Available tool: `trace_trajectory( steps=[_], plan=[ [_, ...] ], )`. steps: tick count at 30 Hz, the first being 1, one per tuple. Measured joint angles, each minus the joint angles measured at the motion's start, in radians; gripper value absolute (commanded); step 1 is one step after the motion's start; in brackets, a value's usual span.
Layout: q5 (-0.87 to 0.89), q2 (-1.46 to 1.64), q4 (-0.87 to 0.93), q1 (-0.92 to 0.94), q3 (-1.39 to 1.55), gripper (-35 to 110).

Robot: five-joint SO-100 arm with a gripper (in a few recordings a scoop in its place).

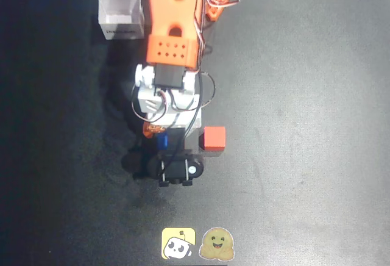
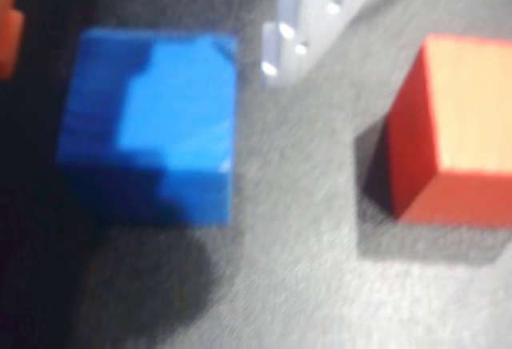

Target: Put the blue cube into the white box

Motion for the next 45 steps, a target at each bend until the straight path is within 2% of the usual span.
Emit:
trace_trajectory(
  steps=[9, 11, 13, 21, 26, 30, 33, 37, 45],
  plan=[
    [0.0, -0.08, -0.072, -0.008, 0.0, 20],
    [0.003, -0.094, -0.08, -0.006, 0.0, 14],
    [0.006, -0.112, -0.091, -0.003, 0.0, 1],
    [0.063, -0.129, -0.092, 0.029, -0.008, 0],
    [0.225, -0.1, 0.043, 0.074, -0.044, 0],
    [0.397, -0.083, 0.344, 0.163, -0.264, 0],
    [0.46, -0.069, 0.545, 0.261, -0.433, 0],
    [0.436, 0.1, 0.606, 0.439, -0.311, 0],
    [0.19, 0.316, 0.611, 0.818, -0.066, 0]
  ],
)
